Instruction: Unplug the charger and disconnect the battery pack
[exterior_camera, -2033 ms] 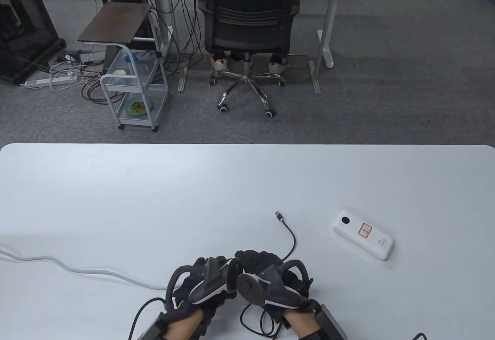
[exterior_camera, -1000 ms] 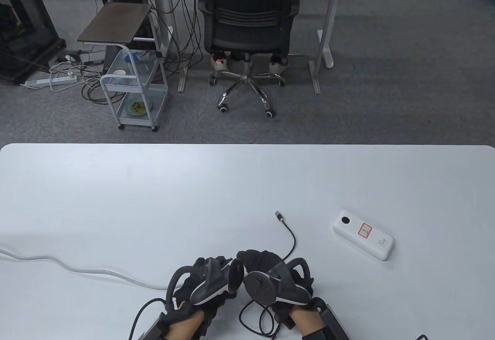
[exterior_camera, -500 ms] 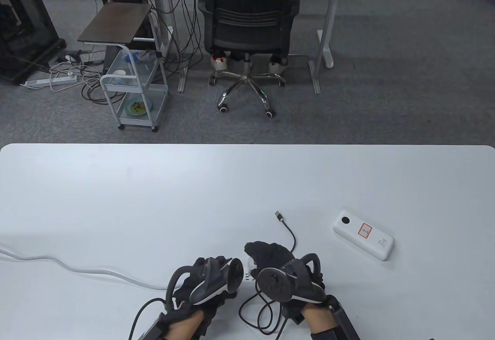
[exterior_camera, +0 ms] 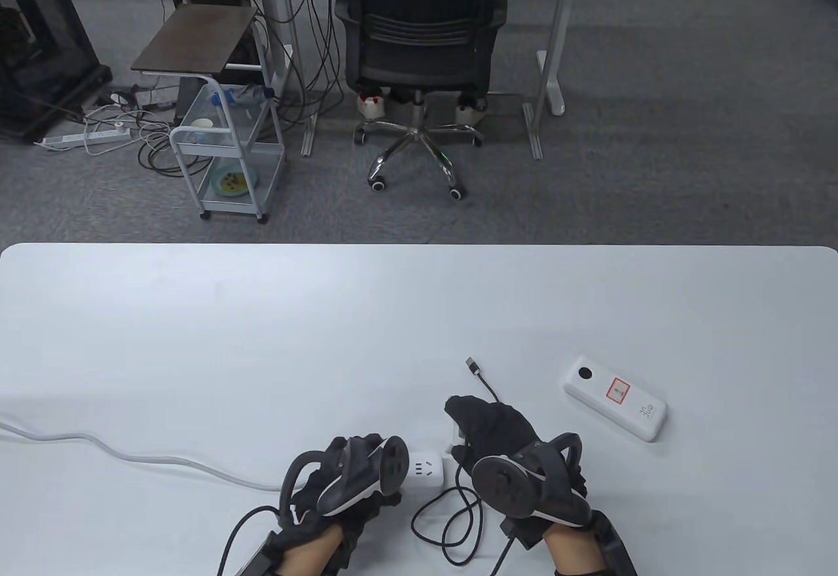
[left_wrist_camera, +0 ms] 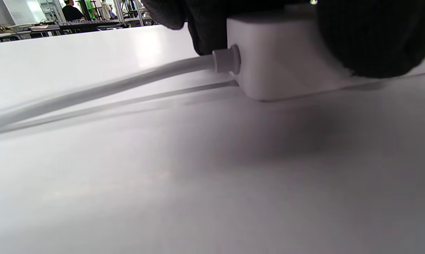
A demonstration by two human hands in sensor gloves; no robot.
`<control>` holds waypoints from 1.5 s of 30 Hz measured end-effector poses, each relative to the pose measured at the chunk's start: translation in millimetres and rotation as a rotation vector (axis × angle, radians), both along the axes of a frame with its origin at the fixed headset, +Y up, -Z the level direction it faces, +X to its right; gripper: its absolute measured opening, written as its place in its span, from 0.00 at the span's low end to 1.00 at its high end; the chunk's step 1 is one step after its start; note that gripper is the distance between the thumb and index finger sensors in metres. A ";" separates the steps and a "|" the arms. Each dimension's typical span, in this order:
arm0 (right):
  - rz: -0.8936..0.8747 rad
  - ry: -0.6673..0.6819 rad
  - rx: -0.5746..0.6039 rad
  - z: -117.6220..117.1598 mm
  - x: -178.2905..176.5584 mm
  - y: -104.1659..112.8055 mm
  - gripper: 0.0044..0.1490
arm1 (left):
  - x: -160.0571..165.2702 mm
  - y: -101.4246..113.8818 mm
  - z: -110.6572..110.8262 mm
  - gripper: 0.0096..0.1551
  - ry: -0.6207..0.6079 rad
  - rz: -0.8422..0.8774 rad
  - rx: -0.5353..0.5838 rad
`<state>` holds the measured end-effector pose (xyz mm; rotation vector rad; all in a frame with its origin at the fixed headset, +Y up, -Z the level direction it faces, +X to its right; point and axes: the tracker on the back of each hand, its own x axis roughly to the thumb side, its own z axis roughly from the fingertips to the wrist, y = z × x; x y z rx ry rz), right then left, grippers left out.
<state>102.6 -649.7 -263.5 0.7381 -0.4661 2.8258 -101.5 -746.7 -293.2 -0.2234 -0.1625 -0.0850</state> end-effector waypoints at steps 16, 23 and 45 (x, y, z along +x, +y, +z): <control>-0.055 -0.170 -0.133 -13.8 54.8 -14.2 0.42 | -0.2 -0.4 0.5 0.48 0.003 0.000 -0.001; 0.102 -0.305 -0.216 -28.0 66.0 -39.9 0.43 | -0.1 -0.5 0.9 0.48 0.002 -0.006 0.004; 0.198 -0.329 -0.305 -43.1 66.4 -77.8 0.43 | -3.1 -3.6 3.5 0.48 -0.031 0.007 0.027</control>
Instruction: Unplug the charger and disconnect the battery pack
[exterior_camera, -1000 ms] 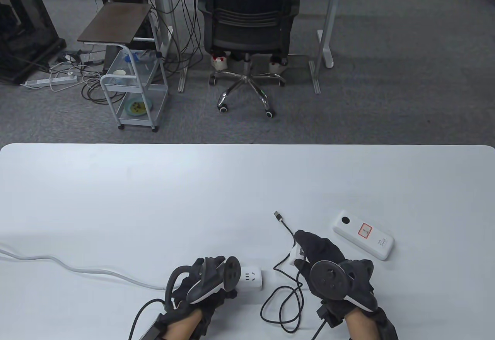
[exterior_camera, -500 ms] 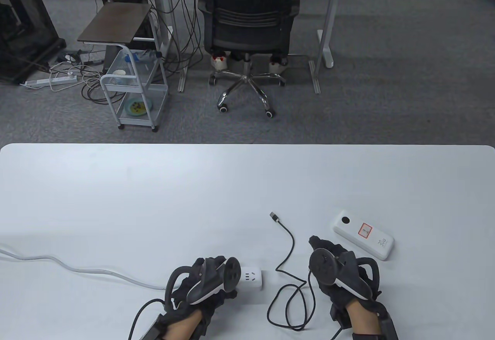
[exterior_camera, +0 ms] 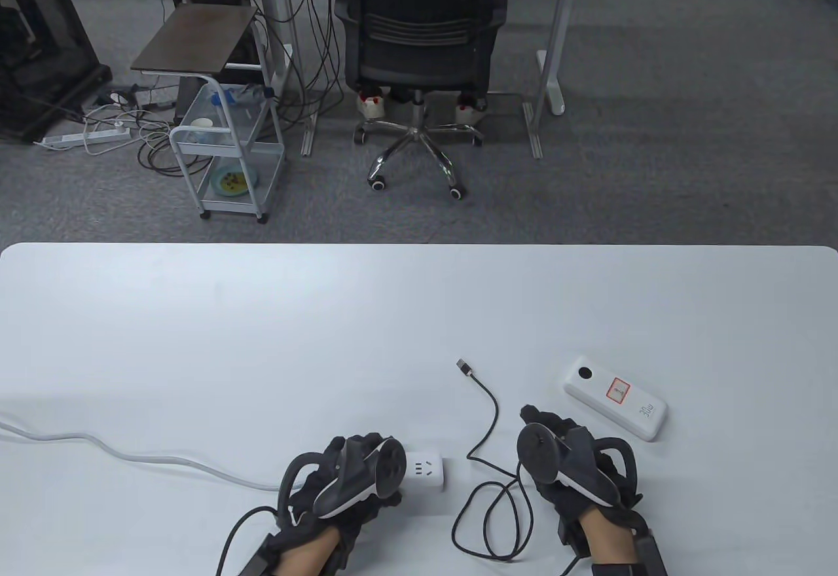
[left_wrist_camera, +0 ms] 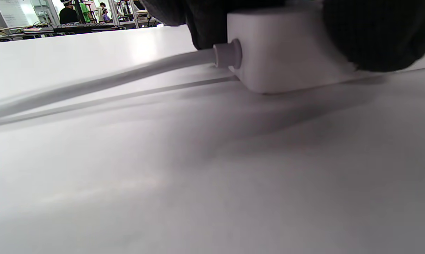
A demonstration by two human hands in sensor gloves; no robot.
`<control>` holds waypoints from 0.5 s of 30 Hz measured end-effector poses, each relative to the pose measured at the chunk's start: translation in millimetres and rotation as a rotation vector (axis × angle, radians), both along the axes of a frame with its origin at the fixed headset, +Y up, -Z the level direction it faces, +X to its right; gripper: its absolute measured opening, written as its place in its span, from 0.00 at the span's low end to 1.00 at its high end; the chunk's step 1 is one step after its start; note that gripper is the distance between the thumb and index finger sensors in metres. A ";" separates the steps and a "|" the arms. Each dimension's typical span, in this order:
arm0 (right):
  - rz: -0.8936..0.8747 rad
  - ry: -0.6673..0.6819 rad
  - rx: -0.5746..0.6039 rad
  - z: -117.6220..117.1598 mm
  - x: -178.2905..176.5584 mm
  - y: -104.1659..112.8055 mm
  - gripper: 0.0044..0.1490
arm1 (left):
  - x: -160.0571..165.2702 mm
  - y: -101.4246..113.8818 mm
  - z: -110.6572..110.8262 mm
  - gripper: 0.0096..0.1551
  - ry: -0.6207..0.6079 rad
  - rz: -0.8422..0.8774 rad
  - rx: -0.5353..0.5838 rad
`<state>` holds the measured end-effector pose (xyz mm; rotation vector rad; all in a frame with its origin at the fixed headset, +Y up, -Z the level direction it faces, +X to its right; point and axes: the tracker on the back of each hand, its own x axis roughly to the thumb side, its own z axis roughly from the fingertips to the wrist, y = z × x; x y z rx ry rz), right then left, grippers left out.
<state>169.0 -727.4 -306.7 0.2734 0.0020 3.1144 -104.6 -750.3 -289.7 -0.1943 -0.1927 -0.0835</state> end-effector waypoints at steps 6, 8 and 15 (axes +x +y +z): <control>-0.003 -0.019 0.013 0.3 1.3 3.3 0.47 | -2.2 1.1 2.6 0.56 -0.018 0.035 -0.030; -0.013 -0.022 0.015 1.4 3.5 6.0 0.49 | -1.9 2.8 4.6 0.59 -0.032 0.059 -0.015; -0.056 0.001 0.024 4.7 6.2 9.8 0.54 | 0.2 6.0 8.9 0.60 -0.041 0.026 0.003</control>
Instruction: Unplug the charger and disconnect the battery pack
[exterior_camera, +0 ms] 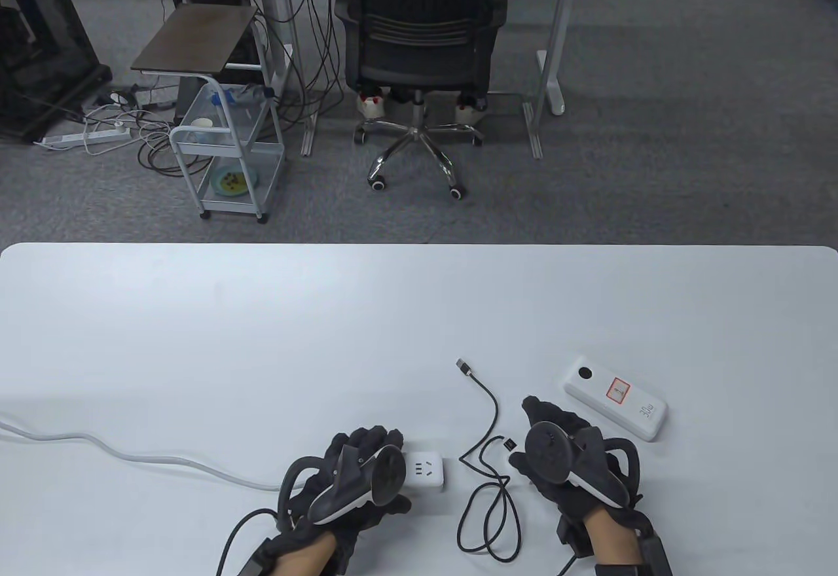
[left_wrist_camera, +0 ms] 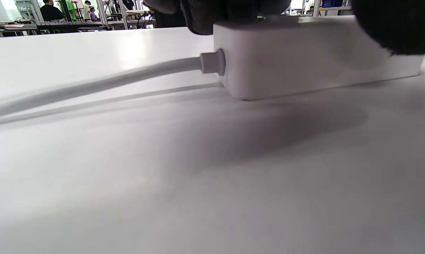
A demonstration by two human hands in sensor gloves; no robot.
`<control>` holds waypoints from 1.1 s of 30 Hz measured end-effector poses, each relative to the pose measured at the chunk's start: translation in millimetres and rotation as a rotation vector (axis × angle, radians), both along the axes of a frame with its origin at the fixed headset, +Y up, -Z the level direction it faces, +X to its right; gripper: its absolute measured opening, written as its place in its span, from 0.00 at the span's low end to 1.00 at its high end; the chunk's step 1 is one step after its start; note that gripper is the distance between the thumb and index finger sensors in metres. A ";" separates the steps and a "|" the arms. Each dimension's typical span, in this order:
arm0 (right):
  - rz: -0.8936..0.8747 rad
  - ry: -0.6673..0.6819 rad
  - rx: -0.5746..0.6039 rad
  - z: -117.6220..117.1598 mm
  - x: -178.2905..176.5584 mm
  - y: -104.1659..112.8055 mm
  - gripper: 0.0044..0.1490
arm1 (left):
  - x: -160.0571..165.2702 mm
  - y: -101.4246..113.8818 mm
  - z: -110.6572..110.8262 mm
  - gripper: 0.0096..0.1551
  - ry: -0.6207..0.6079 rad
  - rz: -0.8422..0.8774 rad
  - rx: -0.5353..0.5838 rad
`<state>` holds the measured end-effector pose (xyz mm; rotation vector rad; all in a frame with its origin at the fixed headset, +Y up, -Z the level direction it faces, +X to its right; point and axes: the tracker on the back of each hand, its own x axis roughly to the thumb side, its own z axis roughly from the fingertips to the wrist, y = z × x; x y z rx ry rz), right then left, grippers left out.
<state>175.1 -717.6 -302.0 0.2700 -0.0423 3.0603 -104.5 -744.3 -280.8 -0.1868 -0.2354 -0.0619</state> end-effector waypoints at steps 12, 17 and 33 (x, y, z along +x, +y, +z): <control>0.085 0.102 0.078 15.5 -32.7 13.2 0.55 | -27.5 38.3 10.4 0.66 0.058 0.082 0.180; 0.098 0.123 0.082 21.1 -42.7 16.2 0.54 | -45.9 51.5 18.7 0.66 0.092 0.111 0.218; 0.173 0.084 0.002 25.8 -57.5 5.4 0.57 | -93.7 41.5 9.0 0.71 0.202 0.047 0.201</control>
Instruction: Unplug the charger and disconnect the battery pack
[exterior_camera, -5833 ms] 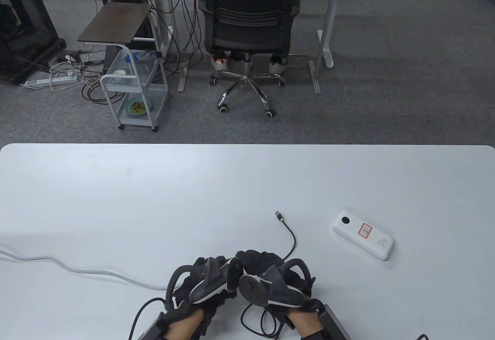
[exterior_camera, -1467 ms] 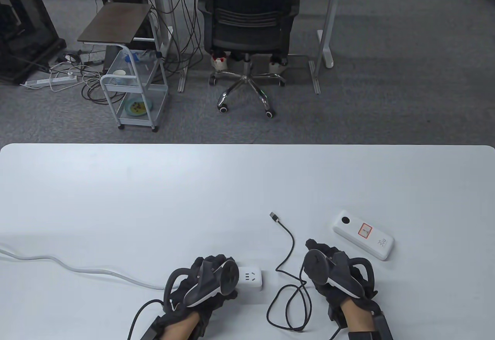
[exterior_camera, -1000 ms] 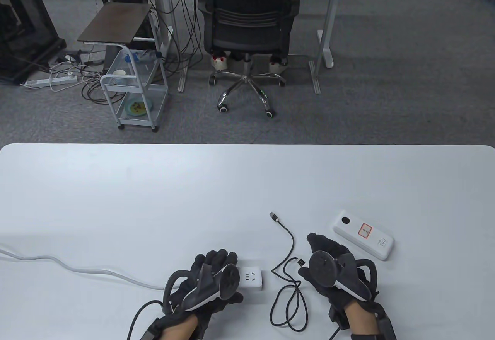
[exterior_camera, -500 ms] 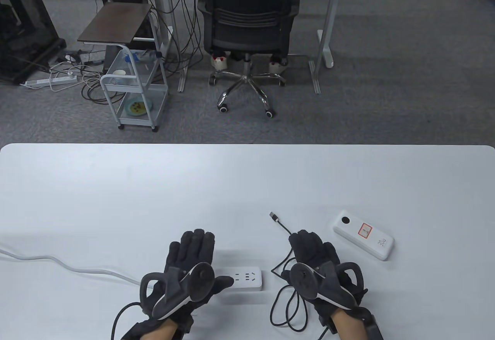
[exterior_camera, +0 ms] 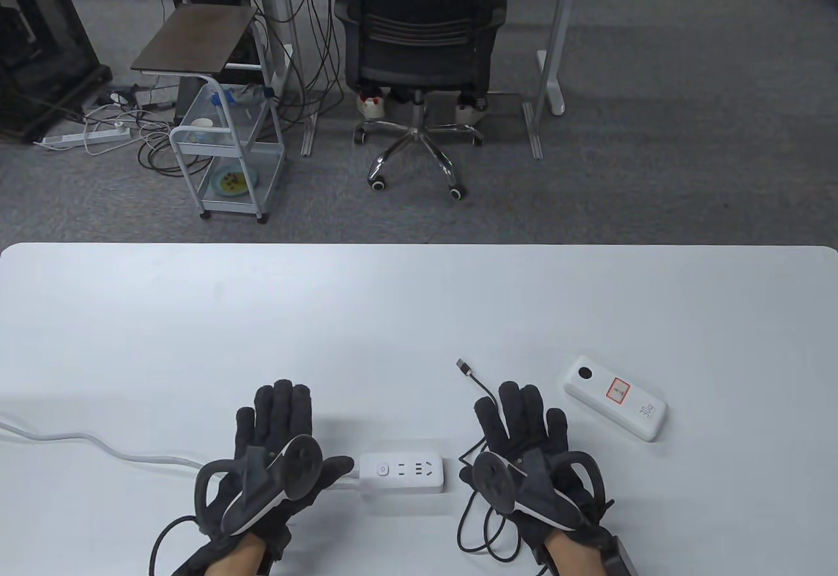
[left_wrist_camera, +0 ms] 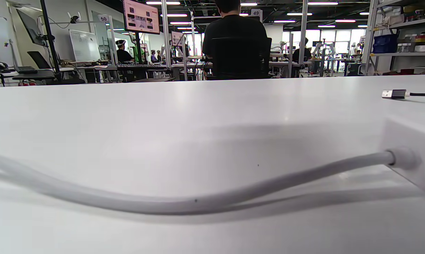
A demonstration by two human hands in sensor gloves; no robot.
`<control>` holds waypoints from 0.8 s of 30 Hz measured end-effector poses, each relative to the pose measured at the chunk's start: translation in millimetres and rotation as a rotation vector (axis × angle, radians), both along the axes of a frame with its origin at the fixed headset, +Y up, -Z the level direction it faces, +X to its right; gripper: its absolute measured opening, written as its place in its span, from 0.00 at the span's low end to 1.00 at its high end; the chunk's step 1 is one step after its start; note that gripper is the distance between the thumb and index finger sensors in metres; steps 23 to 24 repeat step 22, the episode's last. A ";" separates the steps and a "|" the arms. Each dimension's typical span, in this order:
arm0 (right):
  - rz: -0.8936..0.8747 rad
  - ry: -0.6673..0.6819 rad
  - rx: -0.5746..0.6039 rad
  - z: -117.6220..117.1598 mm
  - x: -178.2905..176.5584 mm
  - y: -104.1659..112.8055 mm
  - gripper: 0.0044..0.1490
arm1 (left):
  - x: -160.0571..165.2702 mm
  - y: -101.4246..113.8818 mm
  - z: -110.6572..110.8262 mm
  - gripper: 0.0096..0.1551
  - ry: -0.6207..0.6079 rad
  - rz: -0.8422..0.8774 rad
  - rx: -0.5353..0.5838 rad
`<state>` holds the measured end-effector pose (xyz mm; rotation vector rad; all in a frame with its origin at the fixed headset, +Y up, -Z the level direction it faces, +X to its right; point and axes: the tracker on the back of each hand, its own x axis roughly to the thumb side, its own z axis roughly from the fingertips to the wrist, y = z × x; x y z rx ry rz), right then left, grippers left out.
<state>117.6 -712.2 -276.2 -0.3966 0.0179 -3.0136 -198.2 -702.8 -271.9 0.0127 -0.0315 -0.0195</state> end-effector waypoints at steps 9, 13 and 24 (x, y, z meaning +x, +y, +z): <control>-0.011 -0.037 -0.037 -5.6 7.6 -5.9 0.57 | 5.4 -5.3 -0.4 0.70 -0.020 -0.018 -0.006; 0.001 -0.041 -0.037 -5.7 6.6 -7.5 0.57 | 5.9 -6.5 -0.5 0.70 -0.016 -0.036 -0.009; 0.021 -0.041 -0.052 -6.8 5.9 -8.9 0.57 | -2.1 -2.8 4.9 0.70 0.005 -0.008 -0.008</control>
